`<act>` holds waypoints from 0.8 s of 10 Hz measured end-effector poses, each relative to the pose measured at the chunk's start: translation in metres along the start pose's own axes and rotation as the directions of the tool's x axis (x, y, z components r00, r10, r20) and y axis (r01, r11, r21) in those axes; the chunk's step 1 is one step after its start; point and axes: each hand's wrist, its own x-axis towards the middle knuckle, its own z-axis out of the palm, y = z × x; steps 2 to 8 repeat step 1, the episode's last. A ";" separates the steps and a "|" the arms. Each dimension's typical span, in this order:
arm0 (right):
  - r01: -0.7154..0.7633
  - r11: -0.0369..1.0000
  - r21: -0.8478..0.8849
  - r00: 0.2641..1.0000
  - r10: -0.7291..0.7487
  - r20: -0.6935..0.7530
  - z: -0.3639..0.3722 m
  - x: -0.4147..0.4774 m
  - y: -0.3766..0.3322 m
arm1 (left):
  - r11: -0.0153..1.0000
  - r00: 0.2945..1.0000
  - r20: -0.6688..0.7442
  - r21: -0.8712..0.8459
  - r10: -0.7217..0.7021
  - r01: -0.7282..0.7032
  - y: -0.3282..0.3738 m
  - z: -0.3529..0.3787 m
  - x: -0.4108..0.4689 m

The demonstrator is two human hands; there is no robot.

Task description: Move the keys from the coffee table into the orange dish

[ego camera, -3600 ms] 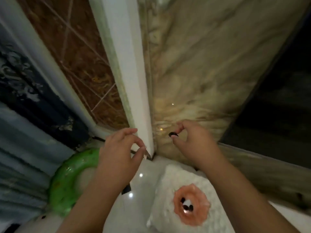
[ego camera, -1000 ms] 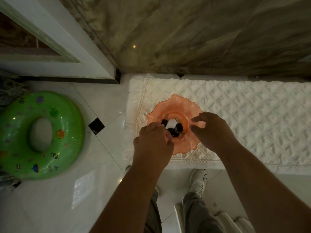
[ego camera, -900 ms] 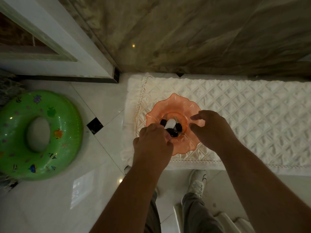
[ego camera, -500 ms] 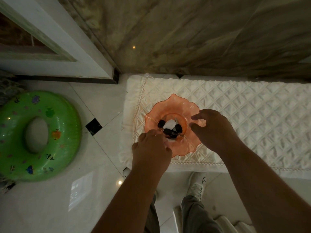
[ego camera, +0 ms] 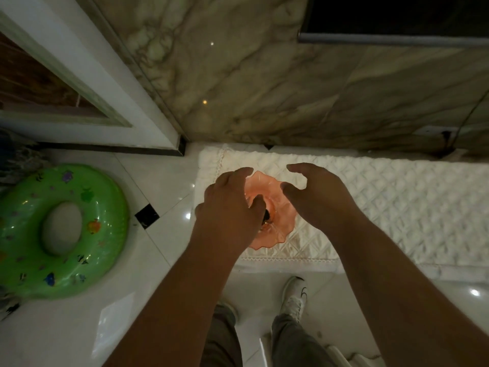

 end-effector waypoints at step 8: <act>0.030 1.000 0.003 0.999 -0.030 -0.035 -0.031 -0.025 -0.024 | 0.997 0.993 -0.090 0.007 0.082 -0.082 0.030 -0.034 -0.014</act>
